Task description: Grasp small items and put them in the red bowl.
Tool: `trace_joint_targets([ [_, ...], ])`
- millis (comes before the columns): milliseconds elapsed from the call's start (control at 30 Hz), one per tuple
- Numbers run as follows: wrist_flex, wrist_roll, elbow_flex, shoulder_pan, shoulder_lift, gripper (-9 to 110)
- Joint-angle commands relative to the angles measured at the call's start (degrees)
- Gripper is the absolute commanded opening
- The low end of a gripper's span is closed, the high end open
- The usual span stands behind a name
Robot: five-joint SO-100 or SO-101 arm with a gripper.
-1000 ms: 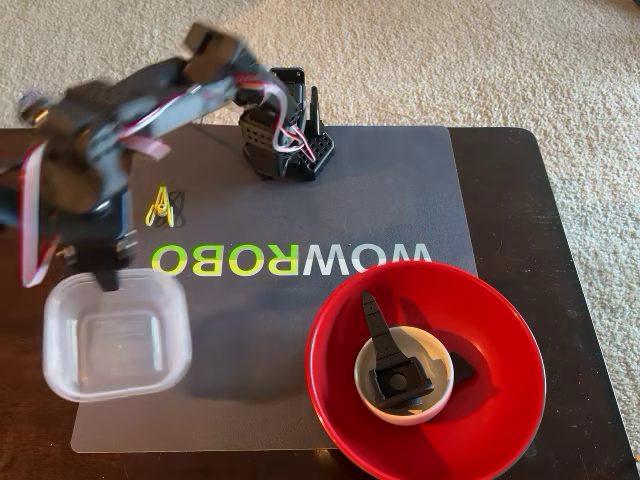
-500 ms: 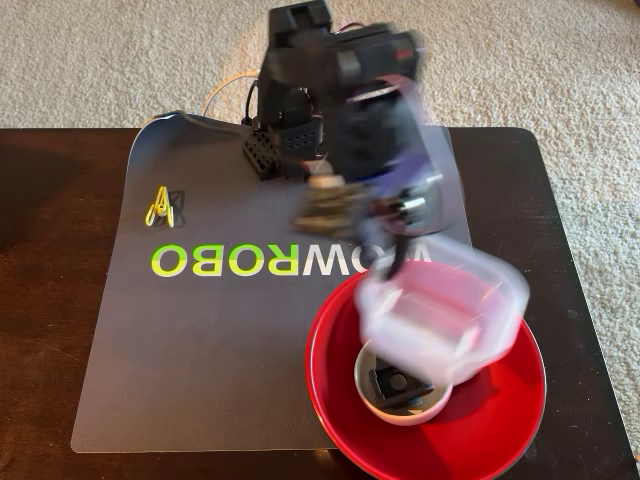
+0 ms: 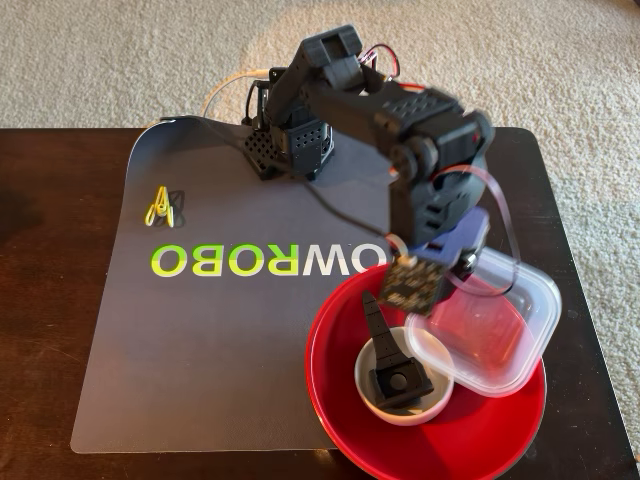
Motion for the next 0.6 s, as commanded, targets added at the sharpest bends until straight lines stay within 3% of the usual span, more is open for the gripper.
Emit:
trace_joint_targets([
  [0, -0.6, -0.7, -1.3, 3.0, 0.4, 0],
  [67, 0.1, 0.0, -0.4, 4.0, 0.8, 4],
  [233, 0.1, 1.8, 6.2, 5.5, 8.8, 27],
  [567, 0.1, 1.8, 33.5, 6.1, 45.5, 31],
])
